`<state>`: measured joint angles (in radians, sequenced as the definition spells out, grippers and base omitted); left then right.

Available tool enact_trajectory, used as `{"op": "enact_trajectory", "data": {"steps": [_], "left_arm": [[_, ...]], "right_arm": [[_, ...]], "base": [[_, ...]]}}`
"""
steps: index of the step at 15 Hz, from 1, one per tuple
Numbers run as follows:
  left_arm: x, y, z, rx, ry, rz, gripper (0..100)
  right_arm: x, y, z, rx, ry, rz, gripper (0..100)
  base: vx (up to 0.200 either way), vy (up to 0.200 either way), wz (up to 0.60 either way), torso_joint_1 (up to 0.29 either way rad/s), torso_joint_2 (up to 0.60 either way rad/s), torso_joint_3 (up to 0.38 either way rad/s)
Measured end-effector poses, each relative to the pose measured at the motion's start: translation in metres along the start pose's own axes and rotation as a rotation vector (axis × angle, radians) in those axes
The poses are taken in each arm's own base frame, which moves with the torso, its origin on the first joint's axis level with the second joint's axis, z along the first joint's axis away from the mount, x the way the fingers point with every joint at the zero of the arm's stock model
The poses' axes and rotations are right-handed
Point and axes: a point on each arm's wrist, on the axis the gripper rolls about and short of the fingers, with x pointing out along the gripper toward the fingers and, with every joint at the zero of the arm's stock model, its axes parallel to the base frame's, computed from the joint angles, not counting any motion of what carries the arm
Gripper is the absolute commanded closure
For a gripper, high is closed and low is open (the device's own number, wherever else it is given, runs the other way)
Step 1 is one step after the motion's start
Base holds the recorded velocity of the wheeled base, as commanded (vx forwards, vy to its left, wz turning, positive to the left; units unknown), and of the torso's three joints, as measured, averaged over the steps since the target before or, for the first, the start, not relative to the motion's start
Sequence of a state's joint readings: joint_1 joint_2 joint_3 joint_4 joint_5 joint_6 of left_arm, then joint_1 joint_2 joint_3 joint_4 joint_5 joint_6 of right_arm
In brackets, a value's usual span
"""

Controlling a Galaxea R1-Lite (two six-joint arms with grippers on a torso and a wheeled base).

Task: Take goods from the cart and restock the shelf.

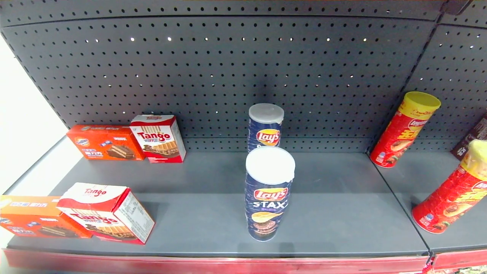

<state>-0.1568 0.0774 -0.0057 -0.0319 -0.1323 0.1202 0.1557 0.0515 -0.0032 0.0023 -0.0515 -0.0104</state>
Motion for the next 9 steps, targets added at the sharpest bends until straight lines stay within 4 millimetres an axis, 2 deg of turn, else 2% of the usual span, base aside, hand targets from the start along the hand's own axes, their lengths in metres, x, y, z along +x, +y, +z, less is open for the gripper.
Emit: {"op": "enact_trajectory", "data": {"steps": [3, 6, 9], "left_arm": [[0.0001, 0.0021, -0.0039, 0.021, 0.044, 0.122, 0], [0.0002, -0.0001, -0.0041, 0.022, 0.033, -0.001, 0], [0.0002, 0.0, -0.0043, 0.01, 0.033, -0.023, 0]], "right_arm": [[-0.0024, 0.0025, -0.0009, 0.026, -0.032, -0.127, 0], [-0.0033, 0.0029, -0.0012, 0.025, -0.045, -0.139, 0], [-0.0036, 0.003, -0.0014, 0.024, -0.048, -0.142, 0]], "base": [[0.0, 0.0, 0.0, 0.0, 0.0, 0.0], [0.0, 0.0, 0.0, 0.0, 0.0, 0.0], [0.0, 0.0, 0.0, 0.0, 0.0, 0.0]]}}
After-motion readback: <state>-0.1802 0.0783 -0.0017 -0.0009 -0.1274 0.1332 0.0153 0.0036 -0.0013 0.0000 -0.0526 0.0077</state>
